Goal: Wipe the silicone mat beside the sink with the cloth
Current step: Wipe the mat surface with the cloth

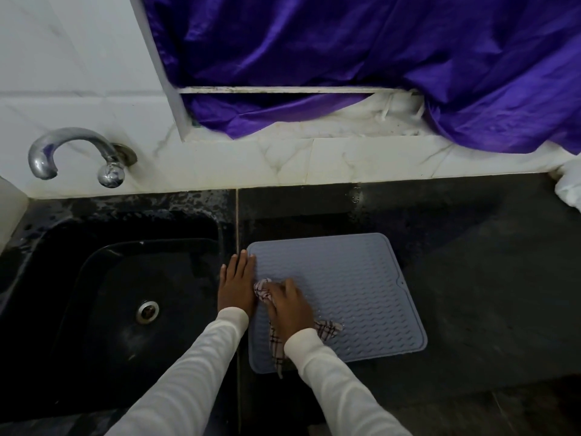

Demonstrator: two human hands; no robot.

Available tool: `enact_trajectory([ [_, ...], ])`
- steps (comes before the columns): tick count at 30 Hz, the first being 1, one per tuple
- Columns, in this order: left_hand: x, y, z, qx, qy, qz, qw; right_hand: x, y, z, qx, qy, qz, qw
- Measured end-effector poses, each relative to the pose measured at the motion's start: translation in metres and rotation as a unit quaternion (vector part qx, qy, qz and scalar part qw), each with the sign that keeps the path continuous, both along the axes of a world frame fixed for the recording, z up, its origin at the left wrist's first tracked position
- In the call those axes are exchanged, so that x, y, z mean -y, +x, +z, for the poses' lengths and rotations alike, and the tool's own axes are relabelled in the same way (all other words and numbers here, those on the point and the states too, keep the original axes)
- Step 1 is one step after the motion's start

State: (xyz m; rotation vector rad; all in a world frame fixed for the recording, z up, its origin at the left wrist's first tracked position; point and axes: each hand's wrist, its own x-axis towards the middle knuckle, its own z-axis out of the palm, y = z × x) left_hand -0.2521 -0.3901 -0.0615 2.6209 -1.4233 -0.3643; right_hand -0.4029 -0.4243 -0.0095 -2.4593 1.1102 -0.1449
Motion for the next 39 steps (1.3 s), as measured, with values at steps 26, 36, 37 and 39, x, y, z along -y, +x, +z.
enact_trajectory([
  [26,-0.003,-0.004,-0.012,-0.002,-0.062,0.032,0.998,0.141,-0.152,-0.016,-0.143,-0.078,-0.218,0.962],
  [36,-0.002,-0.005,-0.012,0.001,-0.057,0.033,0.998,0.174,-0.176,-0.018,-0.105,-0.079,-0.313,0.941],
  [37,-0.002,-0.004,-0.012,0.002,-0.057,0.032,0.998,0.174,-0.176,-0.017,-0.111,-0.074,-0.309,0.942],
  [39,-0.002,-0.004,-0.012,0.0,-0.054,0.033,0.998,0.175,-0.174,-0.013,-0.126,-0.067,-0.303,0.942],
])
